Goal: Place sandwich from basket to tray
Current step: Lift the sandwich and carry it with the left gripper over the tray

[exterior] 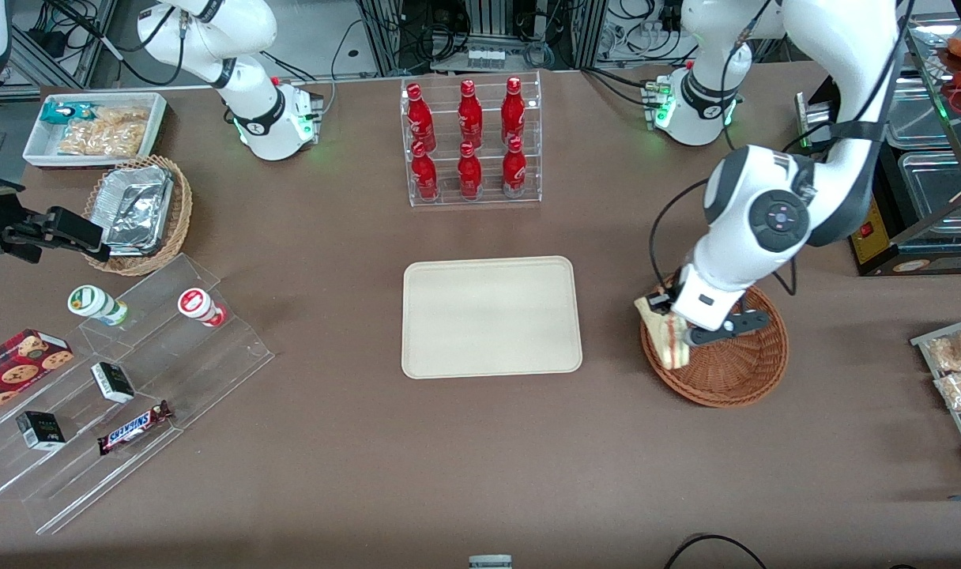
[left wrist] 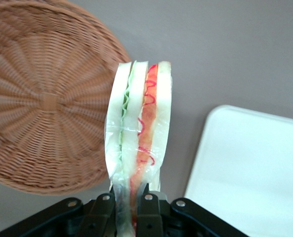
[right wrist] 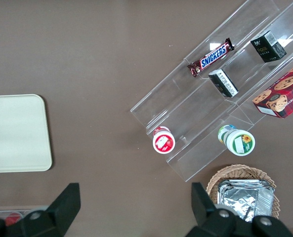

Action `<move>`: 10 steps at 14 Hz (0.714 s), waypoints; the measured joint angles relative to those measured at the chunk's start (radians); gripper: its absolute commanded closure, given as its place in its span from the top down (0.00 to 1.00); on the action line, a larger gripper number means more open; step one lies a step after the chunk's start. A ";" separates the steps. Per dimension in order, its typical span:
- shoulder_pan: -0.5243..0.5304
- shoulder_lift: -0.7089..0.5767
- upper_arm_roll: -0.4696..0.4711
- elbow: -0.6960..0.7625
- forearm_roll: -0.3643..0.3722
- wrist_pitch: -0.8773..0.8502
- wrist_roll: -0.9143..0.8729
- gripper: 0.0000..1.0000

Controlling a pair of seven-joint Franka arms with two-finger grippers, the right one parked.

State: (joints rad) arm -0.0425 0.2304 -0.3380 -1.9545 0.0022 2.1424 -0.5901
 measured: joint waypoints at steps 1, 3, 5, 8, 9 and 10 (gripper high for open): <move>-0.002 0.009 -0.024 0.004 0.003 0.000 0.002 0.07; -0.009 0.040 -0.075 0.026 0.017 0.001 0.004 0.07; -0.040 0.093 -0.107 0.078 0.024 0.001 0.003 0.08; -0.126 0.192 -0.113 0.172 0.082 0.001 -0.064 0.08; -0.151 0.227 -0.113 0.202 0.112 0.001 -0.103 0.08; -0.173 0.258 -0.114 0.226 0.135 0.001 -0.135 0.09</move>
State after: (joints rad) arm -0.2154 0.4883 -0.4520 -1.7285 0.1369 2.1433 -0.7253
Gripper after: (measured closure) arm 0.859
